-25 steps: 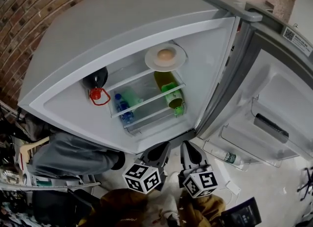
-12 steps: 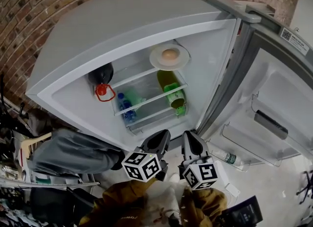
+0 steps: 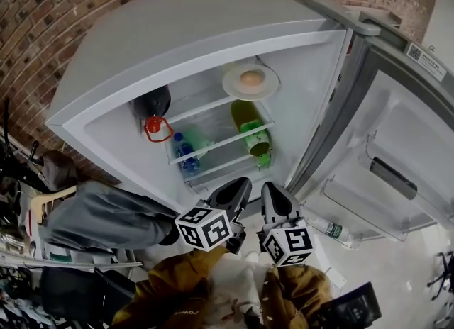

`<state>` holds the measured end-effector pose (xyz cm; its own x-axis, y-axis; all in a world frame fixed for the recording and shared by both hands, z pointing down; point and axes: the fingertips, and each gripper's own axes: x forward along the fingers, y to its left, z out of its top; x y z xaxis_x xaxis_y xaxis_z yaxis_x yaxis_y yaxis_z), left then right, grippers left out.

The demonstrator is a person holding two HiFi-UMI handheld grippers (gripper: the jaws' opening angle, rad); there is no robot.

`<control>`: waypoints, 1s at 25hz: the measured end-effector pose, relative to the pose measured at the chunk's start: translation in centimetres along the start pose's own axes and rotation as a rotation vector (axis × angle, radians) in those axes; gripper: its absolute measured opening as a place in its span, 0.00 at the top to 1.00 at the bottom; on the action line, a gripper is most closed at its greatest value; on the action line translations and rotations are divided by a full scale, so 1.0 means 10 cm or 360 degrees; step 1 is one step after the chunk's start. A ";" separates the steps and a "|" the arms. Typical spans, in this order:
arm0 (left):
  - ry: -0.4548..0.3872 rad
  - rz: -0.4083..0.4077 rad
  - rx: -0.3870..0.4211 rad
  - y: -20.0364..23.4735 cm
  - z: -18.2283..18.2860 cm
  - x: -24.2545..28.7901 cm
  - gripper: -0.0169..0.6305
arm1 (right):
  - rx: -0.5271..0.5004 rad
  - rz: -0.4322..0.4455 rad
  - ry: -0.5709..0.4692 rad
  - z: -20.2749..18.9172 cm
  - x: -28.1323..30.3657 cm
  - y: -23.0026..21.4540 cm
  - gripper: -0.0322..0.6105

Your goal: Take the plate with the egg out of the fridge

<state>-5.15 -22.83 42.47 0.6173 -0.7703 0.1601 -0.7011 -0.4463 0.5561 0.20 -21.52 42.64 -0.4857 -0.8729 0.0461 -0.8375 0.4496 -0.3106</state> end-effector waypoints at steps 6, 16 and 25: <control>-0.0052 -0.0032 -0.0128 0.02 0.12 0.03 0.96 | -0.0027 0.0029 -0.0018 0.07 0.04 0.03 0.94; -0.0099 -0.0092 -0.0241 0.02 0.30 0.06 0.96 | -0.0078 0.0059 -0.0016 0.13 0.10 0.05 0.94; -0.0142 -0.0133 -0.0373 0.10 0.49 0.13 0.96 | -0.0119 0.0070 -0.0032 0.22 0.19 0.05 0.94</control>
<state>-6.83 -26.51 39.26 0.6285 -0.7768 0.0389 -0.5406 -0.4004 0.7399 -0.57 -23.39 40.50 -0.5181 -0.8552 0.0143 -0.8320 0.5001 -0.2404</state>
